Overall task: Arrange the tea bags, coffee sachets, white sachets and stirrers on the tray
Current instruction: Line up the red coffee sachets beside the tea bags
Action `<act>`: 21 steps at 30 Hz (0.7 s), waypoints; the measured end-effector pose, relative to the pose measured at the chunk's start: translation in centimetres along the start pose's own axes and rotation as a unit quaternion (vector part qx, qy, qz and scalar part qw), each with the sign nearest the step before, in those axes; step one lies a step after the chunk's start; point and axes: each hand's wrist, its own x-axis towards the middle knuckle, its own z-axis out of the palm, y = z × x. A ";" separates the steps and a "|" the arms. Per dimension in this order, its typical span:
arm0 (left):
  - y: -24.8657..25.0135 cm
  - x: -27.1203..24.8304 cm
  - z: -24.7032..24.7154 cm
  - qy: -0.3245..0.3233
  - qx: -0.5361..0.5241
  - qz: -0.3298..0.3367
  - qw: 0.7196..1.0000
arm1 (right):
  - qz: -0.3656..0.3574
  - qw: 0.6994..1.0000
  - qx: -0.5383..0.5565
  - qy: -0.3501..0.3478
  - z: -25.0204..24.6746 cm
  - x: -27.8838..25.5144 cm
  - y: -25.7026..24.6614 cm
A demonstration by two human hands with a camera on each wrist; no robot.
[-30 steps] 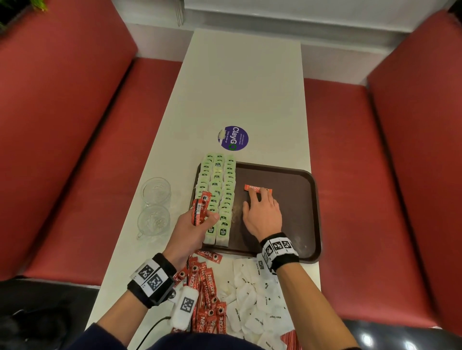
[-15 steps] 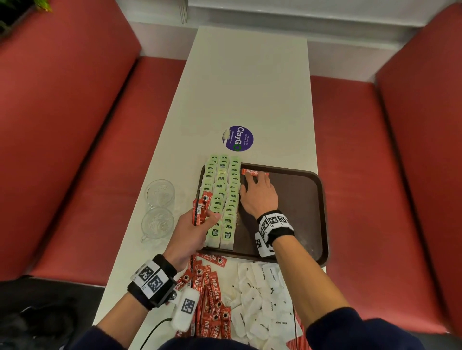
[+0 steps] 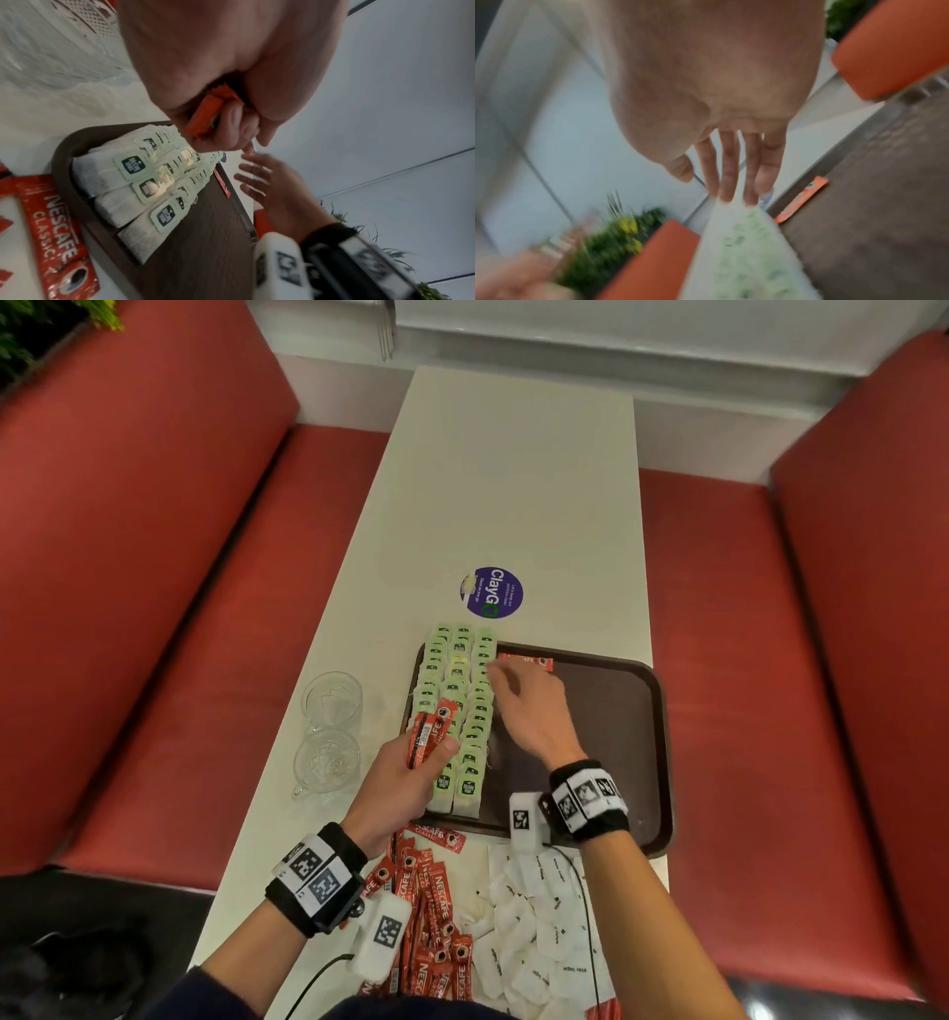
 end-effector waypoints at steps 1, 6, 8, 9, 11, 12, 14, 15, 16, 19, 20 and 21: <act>-0.1 0.0 0.1 -0.002 0.006 0.002 1.000 | 0.002 0.997 0.062 -0.042 -0.5 -1.2 -1.4; 0.5 -0.4 0.6 -0.027 0.007 0.019 0.999 | -0.003 0.985 0.159 -0.073 -1.6 -5.0 -3.8; 0.8 -0.8 0.5 -0.023 0.010 0.044 0.999 | 0.022 0.975 0.217 -0.047 -2.2 -5.9 -3.5; 0.9 -0.9 0.4 -0.016 0.006 0.057 0.998 | 0.033 0.969 0.241 -0.042 -2.5 -6.4 -3.5; 1.1 -1.2 0.1 0.001 -0.018 0.074 0.997 | 0.044 0.959 0.278 -0.032 -2.8 -7.3 -3.3; 1.2 -1.3 0.0 0.006 -0.031 0.081 0.996 | 0.050 0.953 0.298 -0.026 -2.9 -7.8 -3.1; 1.4 -1.5 -0.2 0.007 -0.049 0.091 0.995 | 0.066 0.935 0.347 -0.017 -3.0 -8.5 -2.7; 1.5 -1.5 -0.3 0.001 -0.054 0.096 0.994 | 0.076 0.922 0.379 -0.014 -2.9 -8.9 -2.5; 1.7 -1.5 -0.3 -0.008 -0.054 0.101 0.993 | 0.088 0.906 0.414 -0.012 -2.8 -9.3 -2.3; 2.0 -1.4 -0.1 -0.027 -0.032 0.106 0.993 | 0.116 0.871 0.478 0.003 -2.6 -10.2 -2.0; 2.1 -1.3 0.0 -0.032 -0.026 0.103 0.994 | 0.118 0.866 0.485 0.014 -2.6 -10.4 -1.9; 2.2 -1.2 0.1 -0.034 -0.021 0.099 0.994 | 0.116 0.869 0.480 0.030 -2.5 -10.5 -1.8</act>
